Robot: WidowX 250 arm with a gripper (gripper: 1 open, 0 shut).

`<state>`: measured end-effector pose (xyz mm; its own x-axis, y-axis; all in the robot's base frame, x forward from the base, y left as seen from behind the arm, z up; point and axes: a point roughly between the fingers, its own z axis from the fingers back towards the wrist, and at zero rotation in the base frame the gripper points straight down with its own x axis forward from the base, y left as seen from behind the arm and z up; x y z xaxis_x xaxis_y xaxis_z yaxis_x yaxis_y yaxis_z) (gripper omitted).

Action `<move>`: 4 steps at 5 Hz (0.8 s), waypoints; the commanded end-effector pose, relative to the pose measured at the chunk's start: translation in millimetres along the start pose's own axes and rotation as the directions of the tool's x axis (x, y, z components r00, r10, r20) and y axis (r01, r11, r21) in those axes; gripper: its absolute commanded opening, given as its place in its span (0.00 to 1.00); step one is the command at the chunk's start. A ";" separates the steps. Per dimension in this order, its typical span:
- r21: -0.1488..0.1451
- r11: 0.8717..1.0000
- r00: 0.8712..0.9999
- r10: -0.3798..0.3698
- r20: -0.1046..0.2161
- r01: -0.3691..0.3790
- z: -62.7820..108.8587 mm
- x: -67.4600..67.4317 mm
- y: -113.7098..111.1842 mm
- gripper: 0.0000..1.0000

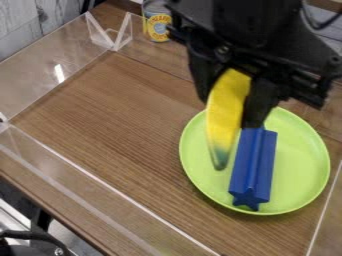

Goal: Put the banana in the green plate

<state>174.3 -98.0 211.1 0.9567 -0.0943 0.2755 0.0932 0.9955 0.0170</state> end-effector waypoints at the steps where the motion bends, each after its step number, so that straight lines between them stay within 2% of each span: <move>1: -0.002 1.000 0.998 0.007 0.056 -0.007 5.8 1.8 1.5 0.00; 2: 0.001 1.000 0.997 0.017 0.079 -0.017 5.0 1.9 1.6 0.00; 3: 0.000 1.000 0.996 0.022 0.085 -0.022 0.3 0.3 4.2 1.00; 4: 0.004 1.000 0.997 0.024 0.080 -0.024 -2.9 3.0 25.0 1.00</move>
<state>178.5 -72.3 205.0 0.9399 -0.0696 0.3342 0.0660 0.9976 0.0220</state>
